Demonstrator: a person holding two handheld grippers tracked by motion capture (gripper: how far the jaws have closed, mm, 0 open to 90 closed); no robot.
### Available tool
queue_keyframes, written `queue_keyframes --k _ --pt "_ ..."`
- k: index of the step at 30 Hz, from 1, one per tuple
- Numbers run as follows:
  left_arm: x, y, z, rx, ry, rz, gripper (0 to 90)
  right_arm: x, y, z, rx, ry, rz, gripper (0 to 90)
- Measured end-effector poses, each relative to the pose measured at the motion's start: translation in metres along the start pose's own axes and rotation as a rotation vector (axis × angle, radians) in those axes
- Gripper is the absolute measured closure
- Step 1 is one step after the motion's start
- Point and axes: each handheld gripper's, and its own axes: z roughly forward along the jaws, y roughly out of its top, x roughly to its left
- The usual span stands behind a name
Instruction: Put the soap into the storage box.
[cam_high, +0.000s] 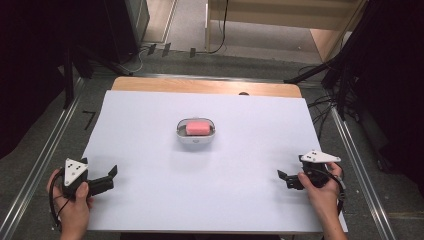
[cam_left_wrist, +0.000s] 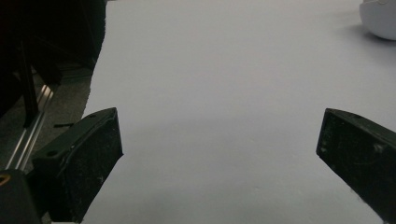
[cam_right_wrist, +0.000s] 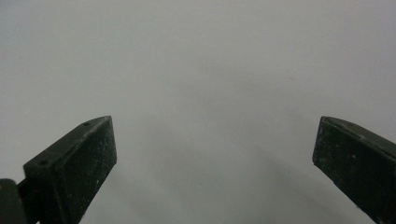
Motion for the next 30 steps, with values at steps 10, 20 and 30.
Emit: queue_keyframes --k 10,20,30 --pt "0.0 0.0 0.0 -0.003 0.003 -0.002 0.5 -0.007 -0.029 -0.021 -0.019 -0.043 0.044 0.0" --pt "0.002 0.0 0.0 -0.003 -0.001 -0.024 0.5 -0.019 -0.052 -0.048 -0.077 -0.113 0.106 0.0" --pt "0.006 0.0 -0.001 -0.015 -0.009 -0.056 0.5 -0.005 -0.064 -0.056 -0.108 -0.203 0.058 0.3"
